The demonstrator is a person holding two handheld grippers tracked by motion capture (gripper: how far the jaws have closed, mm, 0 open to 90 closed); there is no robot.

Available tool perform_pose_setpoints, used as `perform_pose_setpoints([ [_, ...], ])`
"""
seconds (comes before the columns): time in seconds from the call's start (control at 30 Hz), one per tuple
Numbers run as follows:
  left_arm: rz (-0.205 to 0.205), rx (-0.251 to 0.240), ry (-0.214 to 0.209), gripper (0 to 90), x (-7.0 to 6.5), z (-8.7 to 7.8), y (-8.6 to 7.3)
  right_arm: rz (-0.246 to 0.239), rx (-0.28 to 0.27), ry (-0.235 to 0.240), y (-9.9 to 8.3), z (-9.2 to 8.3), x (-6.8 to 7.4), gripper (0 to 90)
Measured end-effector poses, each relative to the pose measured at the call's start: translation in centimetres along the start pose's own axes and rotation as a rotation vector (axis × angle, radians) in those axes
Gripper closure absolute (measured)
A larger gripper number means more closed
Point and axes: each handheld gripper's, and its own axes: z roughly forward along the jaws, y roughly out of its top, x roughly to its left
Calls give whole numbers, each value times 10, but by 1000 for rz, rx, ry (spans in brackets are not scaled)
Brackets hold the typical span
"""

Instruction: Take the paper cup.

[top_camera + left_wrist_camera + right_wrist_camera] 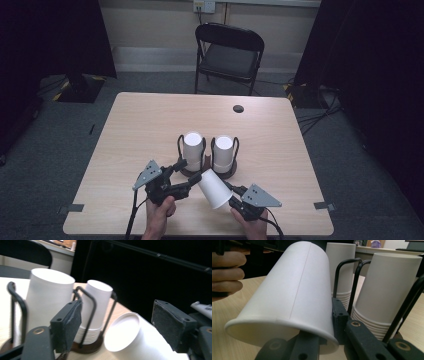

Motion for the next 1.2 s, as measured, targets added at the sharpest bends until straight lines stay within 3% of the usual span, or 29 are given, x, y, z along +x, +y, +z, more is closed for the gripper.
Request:
perform_pose_setpoints([
  [0.1,24,-8,-15,309,2,-3,-2,11,24,-3,1,-1,-2,852],
  [0.17,35,-10,-18,269,4,-5,-4,14,47,3,1,-1,-2,851],
  [0.23,40,-12,-12,300,5,-7,-5,12,71,6,1,-1,-3,851],
  [0.33,68,14,18,317,5,-7,-5,12,98,10,2,0,-4,852],
  [0.37,120,39,47,308,5,-7,-7,9,127,14,4,2,-4,852],
  [0.5,157,74,62,264,5,-8,-9,7,160,43,7,4,-6,852],
  [0.53,157,74,62,265,5,-8,-9,4,168,50,8,5,-6,852],
  [0.63,222,119,66,265,2,-8,-10,3,190,65,10,6,-8,851],
  [0.67,222,119,66,265,2,-8,-10,7,198,68,10,6,-9,850],
  [0.7,259,153,74,259,-1,-7,-10,9,209,69,11,6,-10,850],
  [0.83,291,168,69,228,-5,-6,-10,17,254,89,14,6,-14,851],
  [1.0,362,207,72,224,-12,0,-14,17,324,105,18,6,-22,852],
  [1.2,431,255,63,197,-19,5,-17,12,366,120,21,5,-26,855],
])
